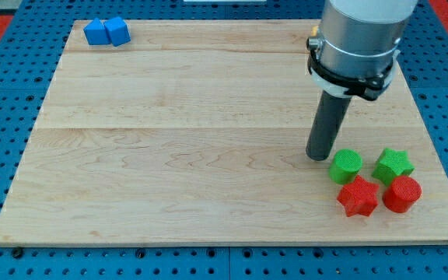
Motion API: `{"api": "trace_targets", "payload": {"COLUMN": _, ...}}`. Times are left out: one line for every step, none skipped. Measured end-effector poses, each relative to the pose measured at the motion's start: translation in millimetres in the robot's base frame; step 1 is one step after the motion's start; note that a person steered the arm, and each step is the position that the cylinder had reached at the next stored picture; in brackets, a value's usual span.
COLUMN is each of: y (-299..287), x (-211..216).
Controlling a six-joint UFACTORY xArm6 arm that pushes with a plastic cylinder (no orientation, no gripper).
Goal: Point your arm at the yellow heart
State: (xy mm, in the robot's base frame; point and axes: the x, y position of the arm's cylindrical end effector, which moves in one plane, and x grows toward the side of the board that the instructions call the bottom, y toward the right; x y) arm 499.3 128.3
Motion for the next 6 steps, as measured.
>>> {"api": "trace_targets", "payload": {"y": 6, "x": 12}}
{"api": "trace_targets", "payload": {"y": 18, "x": 19}}
{"api": "trace_targets", "payload": {"y": 14, "x": -4}}
{"api": "trace_targets", "payload": {"y": 16, "x": -56}}
{"api": "trace_targets", "payload": {"y": 71, "x": -109}}
{"api": "trace_targets", "payload": {"y": 137, "x": -169}}
